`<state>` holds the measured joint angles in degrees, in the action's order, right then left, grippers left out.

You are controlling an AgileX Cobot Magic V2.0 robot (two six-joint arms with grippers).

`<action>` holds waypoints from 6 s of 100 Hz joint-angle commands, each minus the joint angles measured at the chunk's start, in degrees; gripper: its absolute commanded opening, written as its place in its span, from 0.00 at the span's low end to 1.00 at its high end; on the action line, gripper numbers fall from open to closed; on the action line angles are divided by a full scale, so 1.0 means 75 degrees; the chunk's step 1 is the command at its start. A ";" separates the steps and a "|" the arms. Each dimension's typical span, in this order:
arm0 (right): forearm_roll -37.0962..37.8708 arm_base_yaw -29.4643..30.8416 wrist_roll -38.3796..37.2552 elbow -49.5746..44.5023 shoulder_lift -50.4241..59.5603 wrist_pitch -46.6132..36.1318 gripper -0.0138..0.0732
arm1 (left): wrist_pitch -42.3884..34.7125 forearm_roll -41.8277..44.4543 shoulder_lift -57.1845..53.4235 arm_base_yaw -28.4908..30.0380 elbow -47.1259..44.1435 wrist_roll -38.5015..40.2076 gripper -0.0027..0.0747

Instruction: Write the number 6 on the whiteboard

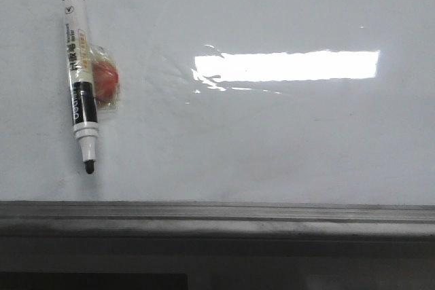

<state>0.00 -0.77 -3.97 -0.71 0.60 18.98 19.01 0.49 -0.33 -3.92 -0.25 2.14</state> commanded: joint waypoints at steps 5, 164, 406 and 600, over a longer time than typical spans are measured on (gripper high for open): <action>0.0065 -0.0014 0.0058 -0.0204 0.0152 -0.0158 0.09 | -0.0555 0.0426 -0.0226 -0.0051 -0.0338 0.0074 0.01; 0.0141 -0.0014 0.0058 -0.0204 0.0152 -0.3273 0.09 | -0.2342 0.0973 -0.0226 -0.0051 -0.0338 0.0085 0.01; -0.1332 -0.0014 0.0058 0.1411 -0.1925 -0.0964 0.09 | -0.7122 -0.2260 0.7719 -0.6710 0.1871 0.0971 0.61; -0.1493 -0.6483 0.1368 0.4920 -0.6698 -0.1157 0.66 | -0.5544 0.0956 0.7903 -0.7629 0.2834 -0.0775 0.01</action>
<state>-9.95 -47.67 5.51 33.26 -47.94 16.15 -18.20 5.86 60.65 -59.86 19.11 -3.69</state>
